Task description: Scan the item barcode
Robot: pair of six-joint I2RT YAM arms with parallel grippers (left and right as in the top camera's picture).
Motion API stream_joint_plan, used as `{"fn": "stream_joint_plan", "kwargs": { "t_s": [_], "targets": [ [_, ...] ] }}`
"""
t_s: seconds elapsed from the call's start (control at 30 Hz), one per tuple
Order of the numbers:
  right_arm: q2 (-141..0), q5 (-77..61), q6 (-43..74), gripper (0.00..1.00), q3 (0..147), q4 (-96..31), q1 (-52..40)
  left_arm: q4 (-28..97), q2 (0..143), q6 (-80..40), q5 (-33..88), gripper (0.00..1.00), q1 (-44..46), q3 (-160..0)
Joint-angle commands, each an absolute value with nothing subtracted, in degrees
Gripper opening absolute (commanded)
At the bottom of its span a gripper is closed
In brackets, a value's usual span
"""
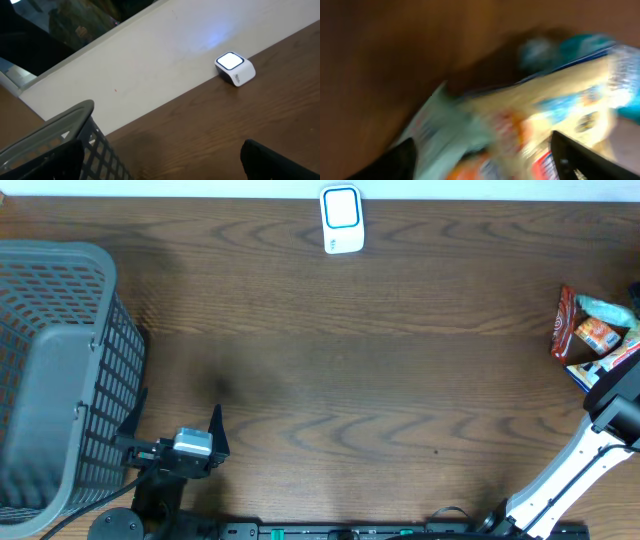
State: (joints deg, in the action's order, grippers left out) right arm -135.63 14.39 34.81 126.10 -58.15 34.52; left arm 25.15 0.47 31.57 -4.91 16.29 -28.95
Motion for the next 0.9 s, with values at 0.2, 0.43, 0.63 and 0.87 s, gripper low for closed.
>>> {"fn": "stream_joint_plan", "kwargs": {
  "t_s": [0.2,0.43,0.63,0.87],
  "targets": [
    [-119.00,-28.03,19.57,0.92,129.43,-62.04,32.36,24.82,0.16,31.92,-5.63,1.00,16.58,-29.26],
    [-104.62,-29.69,16.29,0.96,129.40,-62.41,23.24,24.08,0.16,32.18,-5.65,1.00,16.58,-29.26],
    [-94.78,-22.70,12.53,0.99,129.40,-62.43,8.93,17.37,1.34,40.56,-5.67,1.00,16.58,-27.75],
    [-92.29,-14.00,12.58,0.99,129.38,-64.12,-2.35,-0.93,11.33,34.24,-5.61,1.00,16.58,-23.62]
  ]
}}
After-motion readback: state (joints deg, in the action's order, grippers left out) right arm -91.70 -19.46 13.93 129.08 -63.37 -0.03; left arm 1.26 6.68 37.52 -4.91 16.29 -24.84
